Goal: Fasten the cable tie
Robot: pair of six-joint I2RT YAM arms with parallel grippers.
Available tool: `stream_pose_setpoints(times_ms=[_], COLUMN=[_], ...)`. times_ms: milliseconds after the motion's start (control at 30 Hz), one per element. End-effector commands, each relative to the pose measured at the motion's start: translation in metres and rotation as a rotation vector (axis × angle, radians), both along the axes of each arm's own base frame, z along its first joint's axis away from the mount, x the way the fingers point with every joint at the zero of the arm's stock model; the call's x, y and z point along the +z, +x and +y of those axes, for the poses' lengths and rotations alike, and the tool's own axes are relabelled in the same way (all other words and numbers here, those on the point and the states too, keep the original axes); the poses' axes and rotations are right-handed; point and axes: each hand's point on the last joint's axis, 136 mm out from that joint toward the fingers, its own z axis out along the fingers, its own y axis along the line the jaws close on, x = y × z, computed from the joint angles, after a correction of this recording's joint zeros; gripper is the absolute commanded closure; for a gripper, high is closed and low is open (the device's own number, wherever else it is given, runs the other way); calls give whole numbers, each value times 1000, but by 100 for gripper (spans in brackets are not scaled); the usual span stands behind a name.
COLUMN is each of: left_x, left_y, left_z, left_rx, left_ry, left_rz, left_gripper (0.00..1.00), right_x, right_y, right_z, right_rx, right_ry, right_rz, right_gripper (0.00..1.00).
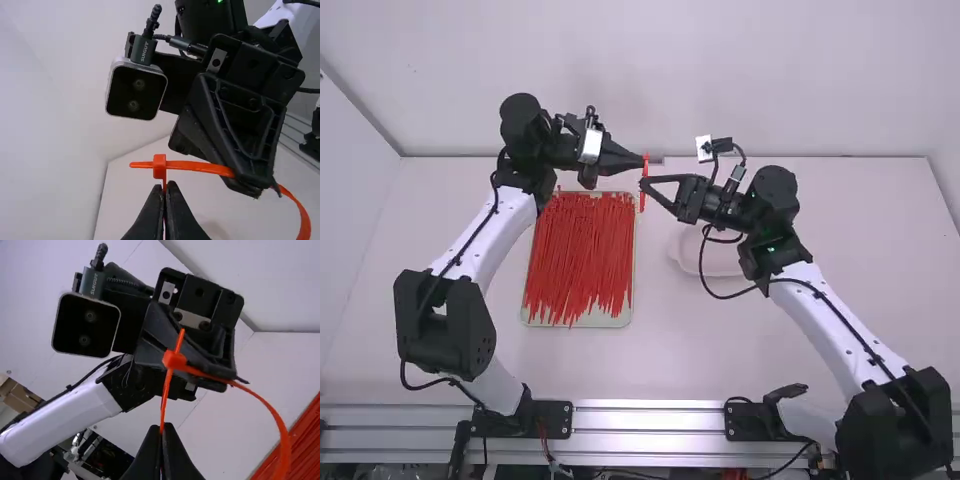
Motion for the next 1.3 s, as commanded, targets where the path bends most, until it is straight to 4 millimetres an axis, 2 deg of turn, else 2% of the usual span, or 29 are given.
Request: stream_pose_setpoints(times_ms=[0,100,433,733,1267], left_x=[-3,-3,-5,-5,-5], left_y=[-6,-7,-9,-21,-23], left_z=[-2,-3,-7,-24,-26], left_rx=[-32,-36,-46,-95,-103], left_ry=[5,6,10,9,10], left_rz=[7,16,41,29,36], left_gripper=[98,98,98,98,98], right_x=[3,10,10,11,11], right_y=[7,8,19,25,31], right_z=[-9,-11,-21,-26,-31], right_rx=[-38,-44,-100,-134,-169], right_ry=[17,30,40,42,43], right_rz=[3,-29,-8,-13,-19], right_gripper=[100,100,100,100,100])
